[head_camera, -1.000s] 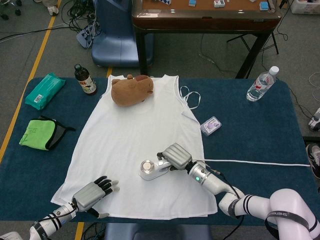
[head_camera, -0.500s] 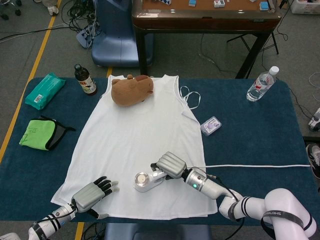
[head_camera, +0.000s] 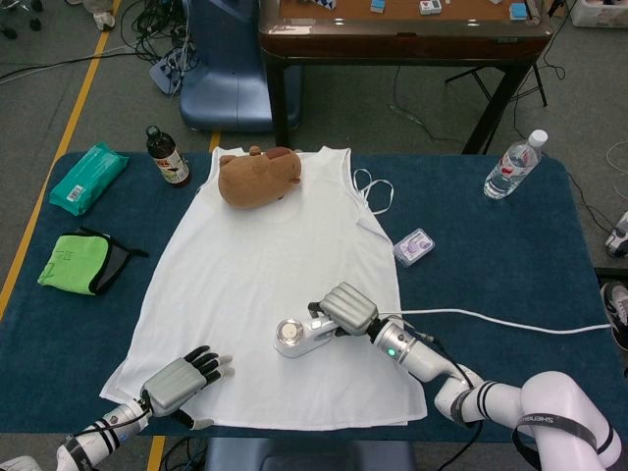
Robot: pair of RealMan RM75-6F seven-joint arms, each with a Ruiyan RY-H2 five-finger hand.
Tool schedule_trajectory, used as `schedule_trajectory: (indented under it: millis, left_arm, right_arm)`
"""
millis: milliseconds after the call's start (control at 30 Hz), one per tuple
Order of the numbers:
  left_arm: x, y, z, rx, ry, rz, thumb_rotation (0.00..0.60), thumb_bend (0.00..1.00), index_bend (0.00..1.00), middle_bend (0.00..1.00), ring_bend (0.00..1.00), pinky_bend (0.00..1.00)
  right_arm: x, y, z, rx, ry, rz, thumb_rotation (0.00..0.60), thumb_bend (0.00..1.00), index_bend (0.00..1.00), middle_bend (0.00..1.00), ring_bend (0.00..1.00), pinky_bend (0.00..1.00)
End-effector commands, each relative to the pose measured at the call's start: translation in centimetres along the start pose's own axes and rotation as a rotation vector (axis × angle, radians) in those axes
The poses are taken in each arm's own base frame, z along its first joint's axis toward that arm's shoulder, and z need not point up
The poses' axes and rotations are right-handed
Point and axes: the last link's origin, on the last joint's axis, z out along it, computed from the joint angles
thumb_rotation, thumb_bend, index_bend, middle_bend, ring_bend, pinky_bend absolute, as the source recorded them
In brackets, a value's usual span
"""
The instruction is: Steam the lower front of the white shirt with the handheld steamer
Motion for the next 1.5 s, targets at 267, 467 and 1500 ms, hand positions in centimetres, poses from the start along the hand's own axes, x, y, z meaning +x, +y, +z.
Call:
schedule_trajectory:
  millis: [267, 467, 1500]
  left_arm:
    - [0.0, -0.1, -0.1, 0.004, 0.000, 0.000, 0.281, 0.17, 0.11, 0.05, 0.07, 0.00]
    - [0.0, -0.1, -0.2, 0.004, -0.005, 0.004, 0.279, 0.17, 0.11, 0.05, 0.07, 0.00]
    - [2.1, -0.6, -1.3, 0.037, 0.064, 0.020, 0.283, 0.17, 0.11, 0.05, 0.07, 0.00]
  right_arm:
    - [-1.0, -1.2, -1.3, 0.057, -0.052, 0.002, 0.600, 0.55, 0.97, 0.92, 0.84, 0.73]
    - [-1.3, -1.4, -3.0, 0.074, -0.078, -0.009, 0.600, 0.55, 0.97, 0.92, 0.84, 0.73]
    - [4.7, 3.9, -14.9, -0.149, 0.129, -0.015, 0.600, 0.55, 0.97, 0.92, 0.84, 0.73]
